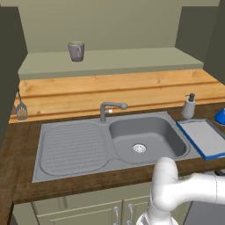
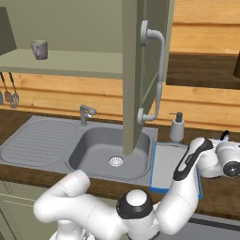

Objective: Pick the kettle from the counter and place it on the tray. Then pick the mug from the cabinet and place it on the tray. Then close the cabinet doors.

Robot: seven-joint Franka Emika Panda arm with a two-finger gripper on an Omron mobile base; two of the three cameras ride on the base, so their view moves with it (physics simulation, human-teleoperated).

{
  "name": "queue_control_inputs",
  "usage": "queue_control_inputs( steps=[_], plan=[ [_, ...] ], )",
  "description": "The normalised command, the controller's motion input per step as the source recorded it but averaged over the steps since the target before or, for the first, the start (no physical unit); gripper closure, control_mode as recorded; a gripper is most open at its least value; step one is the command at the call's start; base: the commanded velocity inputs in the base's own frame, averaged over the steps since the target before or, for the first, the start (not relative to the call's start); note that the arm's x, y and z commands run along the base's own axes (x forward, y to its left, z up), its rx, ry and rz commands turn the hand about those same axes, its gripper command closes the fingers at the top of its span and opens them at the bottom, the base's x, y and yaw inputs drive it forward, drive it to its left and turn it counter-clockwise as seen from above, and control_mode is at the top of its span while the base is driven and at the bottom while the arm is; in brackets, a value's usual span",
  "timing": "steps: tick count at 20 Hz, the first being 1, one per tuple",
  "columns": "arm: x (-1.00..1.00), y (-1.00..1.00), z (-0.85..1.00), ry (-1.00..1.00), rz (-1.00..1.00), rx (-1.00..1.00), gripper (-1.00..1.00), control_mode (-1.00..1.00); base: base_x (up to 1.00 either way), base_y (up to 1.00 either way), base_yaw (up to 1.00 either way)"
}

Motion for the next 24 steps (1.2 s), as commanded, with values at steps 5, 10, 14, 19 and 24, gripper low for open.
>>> queue_control_inputs(
  steps=[5, 10, 14, 19, 24],
  plan=[
    [0.2, 0.0, -0.12, 0.0, 0.0, 0.0, -1.0, -1.0, 0.0, 0.0, 0.0],
    [0.12, -0.02, -0.1, 0.0, 0.0, 0.0, -1.0, -1.0, 0.0, 0.0, 0.0],
    [0.08, -0.09, -0.03, 0.0, 0.0, 0.0, -1.0, -1.0, 0.0, 0.0, 0.0],
    [0.09, -0.16, -0.01, 0.0, 0.0, 0.0, -1.0, -1.0, 0.0, 0.0, 0.0],
    [0.1, -0.08, -0.09, 0.0, 0.0, 0.0, -1.0, -1.0, 0.0, 0.0, 0.0]
  ],
)
